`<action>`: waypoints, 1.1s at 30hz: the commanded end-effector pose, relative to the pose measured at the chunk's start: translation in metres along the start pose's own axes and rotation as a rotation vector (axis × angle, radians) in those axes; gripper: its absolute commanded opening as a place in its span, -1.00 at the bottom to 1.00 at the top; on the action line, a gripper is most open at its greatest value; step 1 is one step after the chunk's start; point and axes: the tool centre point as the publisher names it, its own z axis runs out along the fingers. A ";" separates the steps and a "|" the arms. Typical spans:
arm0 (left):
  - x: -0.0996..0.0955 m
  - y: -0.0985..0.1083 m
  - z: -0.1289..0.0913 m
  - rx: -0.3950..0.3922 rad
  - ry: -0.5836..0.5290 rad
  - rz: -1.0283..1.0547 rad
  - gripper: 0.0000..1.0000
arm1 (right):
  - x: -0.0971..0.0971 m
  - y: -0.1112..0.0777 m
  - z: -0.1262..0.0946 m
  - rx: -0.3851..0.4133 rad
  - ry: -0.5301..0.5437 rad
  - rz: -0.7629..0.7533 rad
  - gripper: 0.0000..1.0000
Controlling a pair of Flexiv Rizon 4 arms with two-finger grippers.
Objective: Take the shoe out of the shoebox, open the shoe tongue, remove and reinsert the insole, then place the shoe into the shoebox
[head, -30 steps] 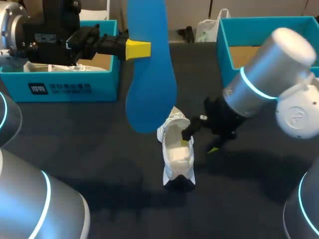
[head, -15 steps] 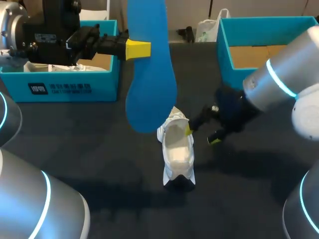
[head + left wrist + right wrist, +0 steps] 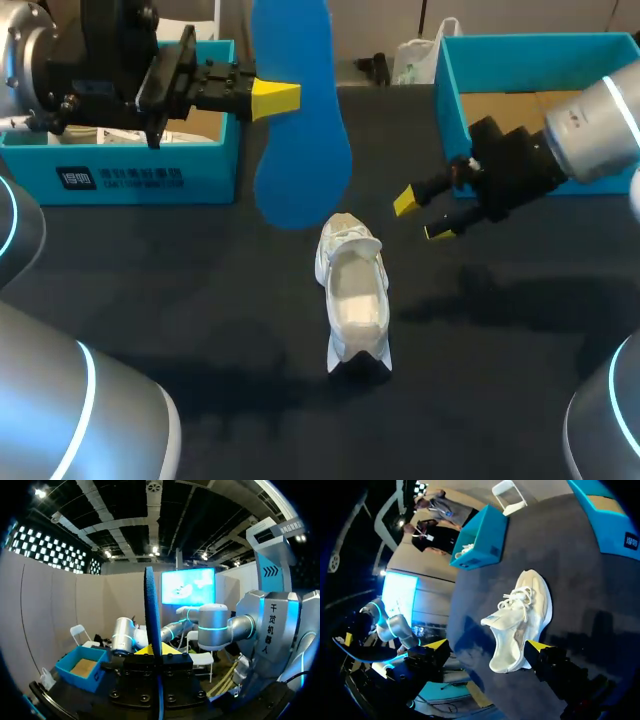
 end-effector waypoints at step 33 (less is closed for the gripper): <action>-0.036 0.085 0.010 -0.019 -0.073 1.661 -1.00 | 0.010 0.010 -0.047 -0.099 0.311 -0.107 1.00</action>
